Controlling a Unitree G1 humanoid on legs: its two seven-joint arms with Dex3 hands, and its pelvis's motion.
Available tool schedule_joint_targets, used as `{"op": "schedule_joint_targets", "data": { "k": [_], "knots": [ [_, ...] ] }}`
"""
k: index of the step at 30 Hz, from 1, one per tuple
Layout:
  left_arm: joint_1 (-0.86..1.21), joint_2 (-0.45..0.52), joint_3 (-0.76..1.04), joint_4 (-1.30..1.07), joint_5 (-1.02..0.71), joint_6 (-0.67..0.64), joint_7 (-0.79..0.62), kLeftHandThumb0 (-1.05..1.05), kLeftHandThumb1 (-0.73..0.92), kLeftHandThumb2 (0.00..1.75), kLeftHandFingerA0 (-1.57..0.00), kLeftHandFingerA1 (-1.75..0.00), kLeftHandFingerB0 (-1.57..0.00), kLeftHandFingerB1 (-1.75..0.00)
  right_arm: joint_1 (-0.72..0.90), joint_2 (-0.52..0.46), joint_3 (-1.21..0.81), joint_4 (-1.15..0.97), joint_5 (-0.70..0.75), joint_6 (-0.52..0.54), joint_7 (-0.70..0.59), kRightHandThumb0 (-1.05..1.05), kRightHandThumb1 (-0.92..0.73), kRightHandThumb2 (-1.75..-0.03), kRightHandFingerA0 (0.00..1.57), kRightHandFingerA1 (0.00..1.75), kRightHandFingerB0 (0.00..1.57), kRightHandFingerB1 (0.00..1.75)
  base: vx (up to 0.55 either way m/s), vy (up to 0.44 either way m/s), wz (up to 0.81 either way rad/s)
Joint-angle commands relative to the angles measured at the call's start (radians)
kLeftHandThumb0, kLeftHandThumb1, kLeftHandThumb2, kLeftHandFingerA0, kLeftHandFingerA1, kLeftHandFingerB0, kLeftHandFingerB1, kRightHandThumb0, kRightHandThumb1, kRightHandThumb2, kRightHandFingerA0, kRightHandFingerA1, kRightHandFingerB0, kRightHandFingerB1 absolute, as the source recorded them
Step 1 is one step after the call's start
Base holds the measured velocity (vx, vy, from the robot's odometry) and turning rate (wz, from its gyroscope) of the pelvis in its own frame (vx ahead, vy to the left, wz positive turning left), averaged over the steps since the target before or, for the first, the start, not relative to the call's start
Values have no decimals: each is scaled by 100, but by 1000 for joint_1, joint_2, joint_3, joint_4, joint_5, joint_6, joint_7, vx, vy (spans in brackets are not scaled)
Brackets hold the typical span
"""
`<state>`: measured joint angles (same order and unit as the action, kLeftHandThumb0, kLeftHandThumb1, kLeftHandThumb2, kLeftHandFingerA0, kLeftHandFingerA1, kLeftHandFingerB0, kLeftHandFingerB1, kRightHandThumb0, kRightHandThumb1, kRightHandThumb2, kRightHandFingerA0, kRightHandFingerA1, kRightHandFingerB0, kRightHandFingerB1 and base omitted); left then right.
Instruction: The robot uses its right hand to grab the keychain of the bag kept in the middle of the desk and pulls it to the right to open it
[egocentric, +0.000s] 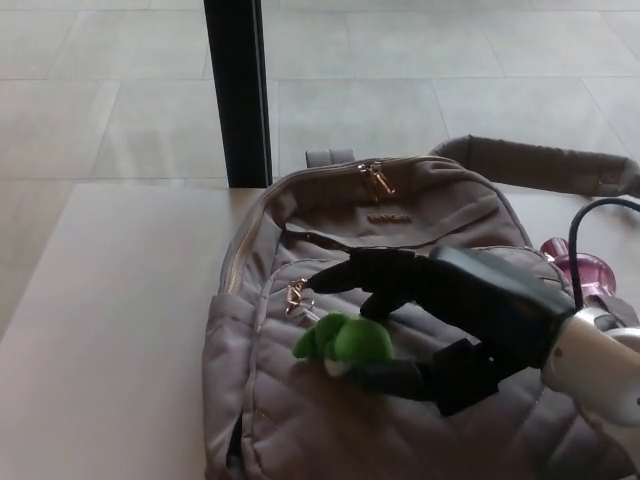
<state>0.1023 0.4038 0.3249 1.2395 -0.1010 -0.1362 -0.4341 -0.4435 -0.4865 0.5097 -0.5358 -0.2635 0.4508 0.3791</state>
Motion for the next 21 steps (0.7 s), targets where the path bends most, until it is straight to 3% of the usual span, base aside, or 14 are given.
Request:
{"op": "schedule_joint_targets", "data": {
  "k": [1, 2, 4, 6, 8, 11, 12, 13, 14, 16, 17, 18, 19, 21],
  "knots": [
    [2, 23, -7, 11, -1, -21, -11, -50, 72, 61, -54, -51, -38, -38, 25, 5, 8, -36, -91, -41, 0, -95, -90, -67, 53, 62, 35, 39, 0, 0, 0],
    [-3, 20, 0, 16, -10, -8, -6, -53, 57, 90, -49, -61, -32, -51, 35, -6, 3, -39, -107, -63, -2, -96, -69, -91, 55, 68, 31, 46, 0, 0, 0],
    [-2, 22, -4, 15, -5, -23, -16, -55, 57, 90, -48, -61, -32, -51, 42, -9, -6, -33, -127, -73, -4, -90, -69, -109, 56, 70, 32, 50, 0, 0, 0],
    [-3, 18, 0, 15, -11, -17, -18, -53, 56, 89, -49, -62, -33, -51, 52, -21, -12, -23, -156, -96, -11, -89, -85, -66, 64, 68, 36, 39, 0, 0, 0],
    [-11, 17, 8, 23, -16, -1, -13, -49, 70, 61, -56, -52, -41, -39, 64, -24, -23, -14, -165, -105, -10, -88, -83, -65, 66, 71, 37, 39, 0, 0, 0],
    [-20, 17, 17, 40, -23, 9, -24, -48, 69, 60, -53, -51, -40, -39, 78, -30, -30, 8, -189, -131, -15, -88, -82, -65, 72, 84, 38, 40, 0, 0, 0],
    [-21, 16, 17, 41, -19, 11, -16, -53, 55, 89, -49, -62, -34, -51, 83, -29, -32, 16, -195, -142, -18, -87, -82, -65, 73, 81, 39, 40, 0, 0, 0],
    [-18, 17, 6, 47, -4, -12, -10, -51, 69, 60, -57, -51, -43, -39, 82, -27, -28, 19, -212, -140, -17, -87, -81, -65, 73, 80, 39, 40, 0, 0, 0],
    [-20, 17, 12, 45, -12, -1, -21, -52, 56, 89, -50, -62, -35, -52, 86, -24, -28, 28, -220, -154, -27, -87, -80, -64, 75, 78, 41, 40, 0, 0, 0],
    [-21, 13, 8, 44, -9, -2, -14, -52, 56, 88, -52, -62, -37, -52, 94, -19, -32, 26, -238, -160, -34, -85, -78, -64, 77, 84, 41, 40, 0, 0, 0],
    [-13, 15, -3, 39, 2, -25, -20, -51, 70, 61, -57, -52, -42, -39, 94, -16, -29, 32, -248, -165, -37, -83, -76, -64, 78, 94, 41, 40, 0, 0, 0],
    [-9, 15, -6, 37, 5, -35, -21, -54, 56, 90, -50, -61, -35, -51, 94, -9, -27, 38, -255, -170, -40, -83, -76, -64, 77, 99, 42, 41, 0, 0, 0],
    [-10, 15, -6, 40, 2, -32, -21, -51, 69, 61, -56, -51, -42, -39, 94, 1, -26, 38, -258, -161, -37, -82, -75, -63, 78, 105, 43, 41, 0, 0, 0],
    [-9, 16, -9, 40, 2, -38, -24, -52, 70, 61, -55, -51, -42, -38, 92, 12, -22, 44, -267, -171, -34, -82, -77, -64, 81, 101, 44, 41, 0, 0, 0]
  ]
}}
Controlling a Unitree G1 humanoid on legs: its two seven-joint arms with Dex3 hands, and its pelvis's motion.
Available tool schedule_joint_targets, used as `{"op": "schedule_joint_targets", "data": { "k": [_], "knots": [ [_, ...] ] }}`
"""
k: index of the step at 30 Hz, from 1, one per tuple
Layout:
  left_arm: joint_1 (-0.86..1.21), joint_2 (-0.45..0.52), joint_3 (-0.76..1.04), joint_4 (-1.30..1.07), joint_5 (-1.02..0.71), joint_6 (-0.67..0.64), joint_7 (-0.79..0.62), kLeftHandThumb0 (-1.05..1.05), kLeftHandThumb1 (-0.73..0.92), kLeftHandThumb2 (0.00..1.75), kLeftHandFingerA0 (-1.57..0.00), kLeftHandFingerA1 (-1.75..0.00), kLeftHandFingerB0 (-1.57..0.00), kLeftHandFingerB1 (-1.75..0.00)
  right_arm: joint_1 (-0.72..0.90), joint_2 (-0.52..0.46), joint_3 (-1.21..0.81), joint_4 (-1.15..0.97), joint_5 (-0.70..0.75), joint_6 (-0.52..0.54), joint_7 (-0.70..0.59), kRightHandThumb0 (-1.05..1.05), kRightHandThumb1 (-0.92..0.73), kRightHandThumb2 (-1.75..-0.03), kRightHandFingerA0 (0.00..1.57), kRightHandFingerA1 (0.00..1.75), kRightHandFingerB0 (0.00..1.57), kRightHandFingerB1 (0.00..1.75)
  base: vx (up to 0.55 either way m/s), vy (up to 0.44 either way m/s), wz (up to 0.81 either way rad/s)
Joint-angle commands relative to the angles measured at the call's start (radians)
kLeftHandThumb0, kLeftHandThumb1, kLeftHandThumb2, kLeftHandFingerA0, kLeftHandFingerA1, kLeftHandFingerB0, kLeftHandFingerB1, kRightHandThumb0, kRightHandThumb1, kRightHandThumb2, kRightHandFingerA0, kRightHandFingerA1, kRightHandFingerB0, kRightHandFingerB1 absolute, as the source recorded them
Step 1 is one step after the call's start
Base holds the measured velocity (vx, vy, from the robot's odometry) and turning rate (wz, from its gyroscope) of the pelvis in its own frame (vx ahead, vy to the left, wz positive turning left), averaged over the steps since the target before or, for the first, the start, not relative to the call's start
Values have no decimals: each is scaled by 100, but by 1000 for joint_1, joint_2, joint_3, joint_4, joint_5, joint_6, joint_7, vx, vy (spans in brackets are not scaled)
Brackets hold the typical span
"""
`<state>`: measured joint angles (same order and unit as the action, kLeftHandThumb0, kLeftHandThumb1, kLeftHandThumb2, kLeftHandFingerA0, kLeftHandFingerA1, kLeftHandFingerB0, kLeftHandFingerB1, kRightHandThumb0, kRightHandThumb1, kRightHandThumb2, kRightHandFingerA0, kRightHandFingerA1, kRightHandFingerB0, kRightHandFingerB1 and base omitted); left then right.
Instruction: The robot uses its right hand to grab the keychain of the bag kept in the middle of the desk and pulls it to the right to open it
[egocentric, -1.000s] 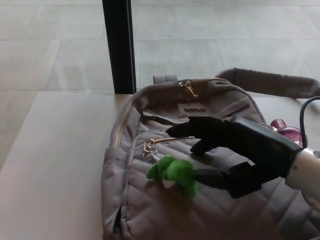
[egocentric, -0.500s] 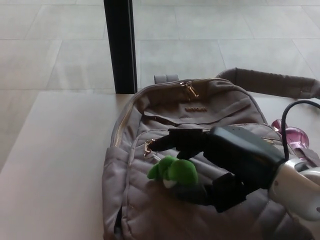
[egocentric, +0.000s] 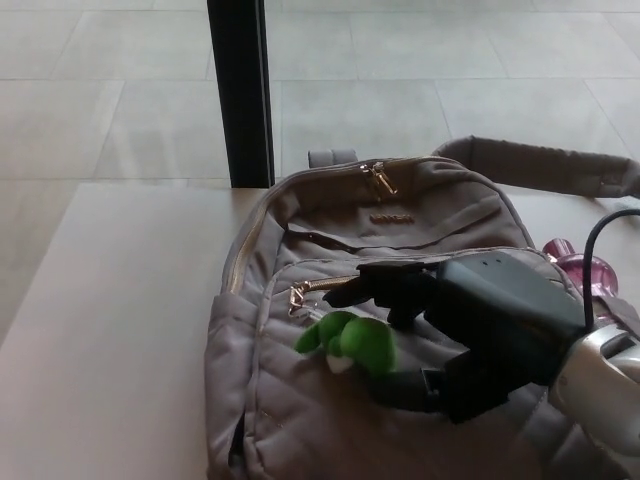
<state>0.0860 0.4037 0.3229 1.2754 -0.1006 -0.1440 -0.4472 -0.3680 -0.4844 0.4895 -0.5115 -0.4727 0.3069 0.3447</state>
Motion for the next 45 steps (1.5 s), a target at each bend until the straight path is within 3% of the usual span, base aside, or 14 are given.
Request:
{"op": "schedule_joint_targets", "data": {
  "k": [1, 7, 9, 11, 13, 30, 34, 35, 37, 40, 41, 42, 44, 45],
  "knots": [
    [7, 16, -7, 4, 1, -31, -11, -52, 70, 61, -55, -51, -42, -38, 17, 14, -3, 20, -62, -29, 5, -82, -77, -64, 81, 101, 44, 41, 0, 0, 0],
    [18, 15, -22, -4, 6, -64, -10, -53, 72, 62, -54, -52, -39, -38, 23, 51, 16, 19, -92, -41, 12, -81, -76, -63, 89, 111, 47, 43, 0, 0, 0],
    [23, 15, -26, -7, 6, -73, -9, -57, 58, 92, -48, -61, -32, -51, 35, 55, 11, 22, -98, -55, 11, -80, -77, -64, 91, 120, 46, 44, 0, 0, 0],
    [21, 14, -21, -5, -2, -62, -6, -53, 71, 62, -55, -51, -40, -38, 36, 50, 11, 21, -124, -58, 12, -76, -77, -64, 96, 126, 47, 46, 0, 0, 0],
    [20, 12, -18, -2, -5, -57, -1, -57, 57, 92, -49, -61, -34, -51, 53, 49, 0, 31, -140, -82, -20, -54, -72, -63, 103, 141, 52, 48, 0, 0, 0],
    [19, 4, -27, 4, -3, -47, 31, -54, 71, 62, -58, -50, -47, -39, 135, 53, -34, 77, -265, -158, -96, -30, -60, -86, 99, 175, 87, 64, 0, 0, 0],
    [19, -2, -23, 8, -5, -39, 47, -55, 68, 61, -60, -50, -50, -39, 149, 69, -30, 82, -269, -186, -120, -26, -46, -122, 109, 175, 99, 87, 0, 0, 0],
    [19, 1, -21, 5, -10, -36, 33, -56, 68, 61, -59, -49, -49, -39, 149, 73, -28, 83, -277, -185, -117, -31, -54, -120, 126, 134, 94, 94, 0, 0, 0],
    [22, 2, -23, 5, -7, -40, 32, -56, 68, 61, -60, -48, -51, -40, 149, 79, -26, 89, -287, -198, -125, -32, -44, -115, 106, 175, 97, 97, 0, 0, 0],
    [26, -3, -21, 2, -9, -48, 36, -53, 69, 61, -60, -50, -51, -40, 157, 93, -26, 96, -300, -219, -152, -31, -39, -124, 106, 175, 96, 101, 0, 0, 0],
    [26, -3, -22, 3, -7, -49, 38, -54, 69, 61, -59, -48, -50, -39, 161, 96, -27, 99, -301, -223, -158, -33, -50, -124, 129, 142, 94, 116, 0, 0, 0],
    [26, -4, -21, 6, -7, -50, 39, -52, 70, 61, -58, -49, -48, -40, 171, 102, -31, 103, -297, -233, -175, -24, -43, -129, 106, 175, 88, 142, 0, 0, 0],
    [25, -5, -12, 9, -16, -46, 24, -52, 70, 61, -55, -49, -48, -40, 182, 113, -38, 104, -293, -239, -191, -32, -50, -122, 129, 141, 94, 115, 0, 0, 0],
    [25, -6, -26, 9, 2, -54, 54, -53, 71, 61, -58, -47, -49, -39, 189, 121, -45, 108, -279, -252, -206, -24, -40, -125, 106, 175, 92, 111, 0, 0, 0]
  ]
}}
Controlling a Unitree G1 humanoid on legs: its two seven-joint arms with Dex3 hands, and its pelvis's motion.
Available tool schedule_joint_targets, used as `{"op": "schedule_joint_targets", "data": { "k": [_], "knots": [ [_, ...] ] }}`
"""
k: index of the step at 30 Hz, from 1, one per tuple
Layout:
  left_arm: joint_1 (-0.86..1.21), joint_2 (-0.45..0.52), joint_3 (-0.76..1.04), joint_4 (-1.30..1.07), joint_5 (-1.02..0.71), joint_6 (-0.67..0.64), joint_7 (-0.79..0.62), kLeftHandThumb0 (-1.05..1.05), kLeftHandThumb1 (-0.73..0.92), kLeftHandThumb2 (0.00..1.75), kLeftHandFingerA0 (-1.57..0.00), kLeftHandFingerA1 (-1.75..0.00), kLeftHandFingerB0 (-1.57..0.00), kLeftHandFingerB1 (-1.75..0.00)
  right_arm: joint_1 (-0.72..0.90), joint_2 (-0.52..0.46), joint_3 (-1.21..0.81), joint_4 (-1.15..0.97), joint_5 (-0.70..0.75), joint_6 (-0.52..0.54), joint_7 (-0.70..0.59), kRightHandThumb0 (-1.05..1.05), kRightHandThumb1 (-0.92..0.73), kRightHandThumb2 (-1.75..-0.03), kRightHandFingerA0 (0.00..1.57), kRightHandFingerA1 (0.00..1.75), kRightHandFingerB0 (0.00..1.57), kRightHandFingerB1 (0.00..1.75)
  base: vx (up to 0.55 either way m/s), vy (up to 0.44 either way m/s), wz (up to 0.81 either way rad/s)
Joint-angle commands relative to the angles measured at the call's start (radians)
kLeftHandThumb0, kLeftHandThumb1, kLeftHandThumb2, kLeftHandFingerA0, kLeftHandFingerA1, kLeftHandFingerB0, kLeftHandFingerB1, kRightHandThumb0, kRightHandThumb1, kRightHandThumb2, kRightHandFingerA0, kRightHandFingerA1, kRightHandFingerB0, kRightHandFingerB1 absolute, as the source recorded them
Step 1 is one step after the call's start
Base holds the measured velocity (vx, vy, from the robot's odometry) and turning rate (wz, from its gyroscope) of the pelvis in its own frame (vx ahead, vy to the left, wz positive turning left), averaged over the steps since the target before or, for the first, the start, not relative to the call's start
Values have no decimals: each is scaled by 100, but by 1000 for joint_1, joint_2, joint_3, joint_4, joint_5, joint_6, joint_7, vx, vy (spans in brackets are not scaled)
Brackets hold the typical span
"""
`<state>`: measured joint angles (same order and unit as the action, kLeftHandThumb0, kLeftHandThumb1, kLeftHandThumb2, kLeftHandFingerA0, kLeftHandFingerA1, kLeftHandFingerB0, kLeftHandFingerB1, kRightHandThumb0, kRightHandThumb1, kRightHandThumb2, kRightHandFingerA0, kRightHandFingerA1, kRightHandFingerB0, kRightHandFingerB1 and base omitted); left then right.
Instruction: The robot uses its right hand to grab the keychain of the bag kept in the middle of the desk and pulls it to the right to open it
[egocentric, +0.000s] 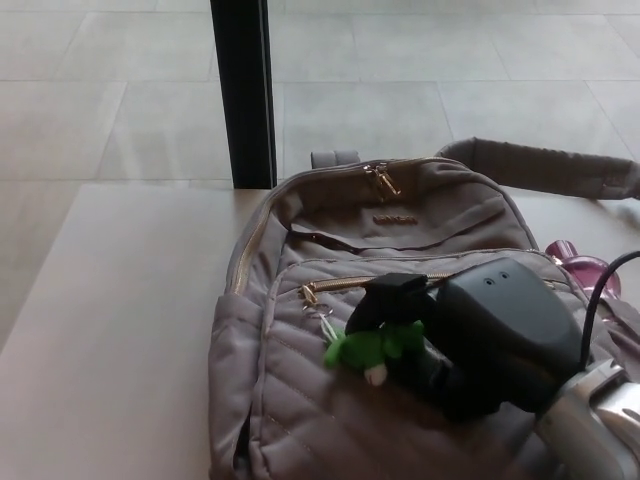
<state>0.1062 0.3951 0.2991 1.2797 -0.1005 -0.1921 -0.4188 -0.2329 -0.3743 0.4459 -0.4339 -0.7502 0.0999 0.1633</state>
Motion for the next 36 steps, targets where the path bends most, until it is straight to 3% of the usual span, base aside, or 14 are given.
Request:
{"op": "schedule_joint_targets", "data": {
  "k": [1, 2, 3, 5, 9, 12, 16, 17, 30, 31, 32, 33, 35, 36],
  "knots": [
    [5, 3, 3, 4, -5, -10, 7, -54, 71, 61, -57, -48, -49, -40, 62, 20, -10, 37, 11, -68, -52, -25, -41, -123, 107, 175, 94, 98, 0, 0, 0],
    [19, 11, -9, 1, 8, -50, -12, -56, 72, 62, -55, -50, -46, -40, 69, 30, -15, 48, 18, -109, -94, -25, -39, -124, 108, 175, 96, 92, 0, 0, 0],
    [19, 12, -3, 6, 1, -53, -30, -57, 73, 60, -54, -50, -44, -39, 66, 31, -23, 63, 31, -148, -121, -33, -51, -117, 131, 140, 90, 93, 0, 0, 0],
    [26, 16, -22, 4, 20, -77, -24, -62, 73, 62, -54, -47, -46, -40, 72, 36, -36, 77, 44, -206, -170, -28, -49, -123, 114, 175, 96, 100, 0, 0, 0],
    [39, 21, -32, -9, 16, -104, -53, -60, 77, 63, -51, -47, -41, -40, 77, 44, -53, 113, 60, -279, -232, -29, -49, -121, 108, 175, 83, 161, 0, 0, 0],
    [51, 25, -56, -15, 38, -135, -36, -63, 80, 64, -52, -46, -40, -38, 76, 47, -63, 129, 77, -309, -238, -30, -52, -120, 107, 175, 77, 175, 0, 0, 0],
    [41, 20, -40, -7, 15, -103, -30, -66, 63, 99, -48, -61, -36, -53, 68, 37, -84, 116, 71, -302, -208, -32, -54, -115, 104, 175, 75, 165, 0, 0, 0],
    [39, 19, -38, -6, 12, -96, -33, -67, 80, 64, -54, -51, -40, -40, 66, 37, -88, 115, 74, -306, -207, -31, -51, -121, 103, 175, 81, 162, 0, 0, 0],
    [51, 30, -67, -11, 26, -102, -26, -70, 85, 65, -49, -47, -37, -39, -4, 43, -177, 112, 119, -310, -143, -29, -50, -124, 101, 175, 81, 162, 0, 0, 0],
    [50, 30, -75, -10, 36, -106, -10, -71, 67, 102, -46, -59, -34, -53, -32, 27, -189, 108, 104, -289, -114, -30, -49, -123, 101, 175, 79, 165, 0, 0, 0],
    [50, 30, -75, -10, 35, -106, -10, -71, 67, 102, -46, -59, -34, -53, -32, 28, -191, 108, 104, -290, -111, -30, -49, -123, 101, 175, 79, 165, 0, 0, 0],
    [51, 30, -71, -12, 28, -103, -17, -71, 85, 65, -51, -48, -38, -40, -46, 20, -196, 112, 99, -296, -108, -29, -48, -117, 103, 175, 73, 171, 0, 0, 0],
    [53, 30, -72, -15, 27, -100, -18, -72, 85, 66, -51, -47, -38, -39, -71, 4, -208, 118, 99, -308, -97, -30, -49, -115, 103, 175, 73, 169, 0, 0, 0],
    [56, 31, -69, -16, 24, -99, -18, -72, 84, 65, -55, -48, -41, -41, -100, -4, -217, 119, 97, -300, -85, -37, -50, -114, 125, 139, 91, 113, 0, 0, 0]
  ]
}}
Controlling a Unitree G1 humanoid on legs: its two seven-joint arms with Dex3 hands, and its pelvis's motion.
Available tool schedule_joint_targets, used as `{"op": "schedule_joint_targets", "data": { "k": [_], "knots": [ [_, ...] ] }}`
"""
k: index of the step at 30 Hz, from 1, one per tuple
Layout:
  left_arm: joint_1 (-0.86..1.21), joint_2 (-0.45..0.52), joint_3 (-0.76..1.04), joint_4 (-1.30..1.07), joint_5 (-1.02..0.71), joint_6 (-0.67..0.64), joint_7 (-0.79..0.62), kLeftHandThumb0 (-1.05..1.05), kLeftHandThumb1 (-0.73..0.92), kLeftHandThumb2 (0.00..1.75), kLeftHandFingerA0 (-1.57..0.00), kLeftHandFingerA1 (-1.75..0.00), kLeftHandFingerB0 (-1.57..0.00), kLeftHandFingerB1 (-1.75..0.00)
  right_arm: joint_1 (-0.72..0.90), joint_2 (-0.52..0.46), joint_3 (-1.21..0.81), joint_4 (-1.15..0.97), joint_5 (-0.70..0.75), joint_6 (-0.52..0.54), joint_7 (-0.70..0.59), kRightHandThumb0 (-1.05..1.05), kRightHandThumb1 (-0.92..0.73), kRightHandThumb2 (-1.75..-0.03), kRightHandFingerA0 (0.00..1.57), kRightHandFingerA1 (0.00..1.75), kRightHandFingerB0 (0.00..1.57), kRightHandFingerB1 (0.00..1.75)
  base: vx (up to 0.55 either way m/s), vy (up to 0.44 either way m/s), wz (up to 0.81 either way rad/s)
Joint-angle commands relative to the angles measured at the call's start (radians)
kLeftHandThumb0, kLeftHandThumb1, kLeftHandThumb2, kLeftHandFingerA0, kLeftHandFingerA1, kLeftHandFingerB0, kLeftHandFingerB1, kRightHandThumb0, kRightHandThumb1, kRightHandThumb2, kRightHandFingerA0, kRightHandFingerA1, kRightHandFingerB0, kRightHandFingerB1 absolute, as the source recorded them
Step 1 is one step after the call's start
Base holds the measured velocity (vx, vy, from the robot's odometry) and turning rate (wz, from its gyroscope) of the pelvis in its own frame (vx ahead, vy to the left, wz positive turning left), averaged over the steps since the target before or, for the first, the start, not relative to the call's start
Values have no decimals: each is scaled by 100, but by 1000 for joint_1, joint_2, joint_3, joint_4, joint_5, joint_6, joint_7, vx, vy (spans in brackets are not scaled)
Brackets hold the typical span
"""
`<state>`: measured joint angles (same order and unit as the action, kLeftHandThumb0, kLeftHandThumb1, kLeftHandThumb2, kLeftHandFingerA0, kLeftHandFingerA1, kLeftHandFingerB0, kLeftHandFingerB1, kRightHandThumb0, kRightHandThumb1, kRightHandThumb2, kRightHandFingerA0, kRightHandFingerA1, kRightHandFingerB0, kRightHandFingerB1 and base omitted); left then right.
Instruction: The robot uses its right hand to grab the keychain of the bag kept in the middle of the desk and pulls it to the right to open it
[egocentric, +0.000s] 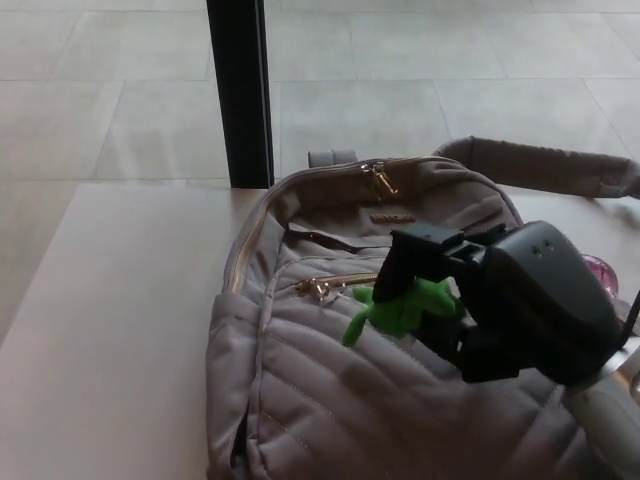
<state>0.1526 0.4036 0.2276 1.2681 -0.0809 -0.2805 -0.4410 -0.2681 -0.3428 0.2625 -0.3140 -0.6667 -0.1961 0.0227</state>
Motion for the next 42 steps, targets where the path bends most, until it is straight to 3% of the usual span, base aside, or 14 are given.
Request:
{"op": "schedule_joint_targets", "data": {
  "k": [1, 3, 8, 9, 12, 13, 14, 17, 22, 23, 25, 27, 28, 42],
  "knots": [
    [10, 24, 6, -4, 1, -4, 6, -72, 84, 65, -55, -48, -41, -41, -86, -39, -37, 8, 15, -9, 55, -37, -50, -114, 125, 139, 91, 113, 0, 0, 0],
    [-5, 19, 33, 8, -26, 47, -8, -72, 82, 64, -52, -48, -40, -40, -109, -47, -51, 9, 40, -6, 76, -28, -50, -108, 99, 175, 77, 150, 0, 0, 0],
    [2, 23, 22, 1, -1, 24, 6, -71, 68, 105, -47, -60, -33, -53, -118, -52, -63, -14, 27, 29, 113, -33, -65, -74, 107, 173, 92, 88, 0, 0, 0],
    [4, 24, 18, 1, 5, 14, 7, -74, 85, 66, -55, -48, -41, -41, -116, -54, -64, -16, 22, 29, 116, -32, -62, -79, 110, 173, 93, 86, 0, 0, 0],
    [7, 21, 24, 1, -3, 14, 11, -73, 85, 66, -56, -47, -42, -41, -108, -66, -70, 17, 14, -27, 73, -30, -54, -80, 107, 170, 93, 73, 0, 0, 0],
    [3, 24, 25, 1, -4, 23, 6, -71, 68, 104, -48, -59, -35, -53, -111, -71, -73, 18, 16, -25, 81, -30, -54, -81, 107, 170, 92, 77, 0, 0, 0],
    [8, 26, 22, -12, -4, 21, 0, -71, 86, 66, -55, -48, -42, -41, -110, -76, -77, 29, 15, -36, 71, -37, -46, -100, 131, 138, 89, 89, 0, 0, 0],
    [9, 27, 24, -6, -3, 20, 6, -74, 86, 66, -56, -48, -42, -41, -110, -95, -96, 56, 10, -56, 57, -33, -65, -79, 98, 175, 71, 170, 0, 0, 0],
    [8, 26, 3, -1, 21, -4, 29, -76, 88, 66, -57, -47, -43, -41, -123, -160, -128, 90, -46, -70, 38, -30, -49, -105, 99, 175, 76, 162, 0, 0, 0],
    [10, 29, 3, -1, 17, -12, 6, -79, 72, 109, -49, -60, -34, -52, -114, -189, -138, 108, -53, -84, 36, -26, -43, -111, 98, 175, 73, 168, 0, 0, 0],
    [11, 30, 4, 2, 13, -14, 2, -78, 88, 67, -54, -47, -41, -41, -108, -218, -139, 118, -77, -97, 31, -28, -42, -112, 97, 175, 73, 168, 0, 0, 0],
    [9, 29, 15, 7, -2, -6, -5, -78, 68, 107, -48, -59, -34, -52, -101, -256, -140, 159, -95, -137, 0, -27, -43, -109, 97, 175, 72, 167, 0, 0, 0],
    [5, 25, 28, 11, -16, 13, -5, -81, 83, 65, -58, -47, -45, -41, -96, -281, -140, 177, -109, -151, -6, -29, -39, -113, 98, 175, 74, 163, 0, 0, 0],
    [7, 17, 50, -4, -24, 33, -14, -81, 89, 67, -55, -49, -42, -43, -66, -367, -116, 268, -250, -154, -121, -29, -33, -109, 95, 175, 70, 164, 0, 0, 0]
  ]
}}
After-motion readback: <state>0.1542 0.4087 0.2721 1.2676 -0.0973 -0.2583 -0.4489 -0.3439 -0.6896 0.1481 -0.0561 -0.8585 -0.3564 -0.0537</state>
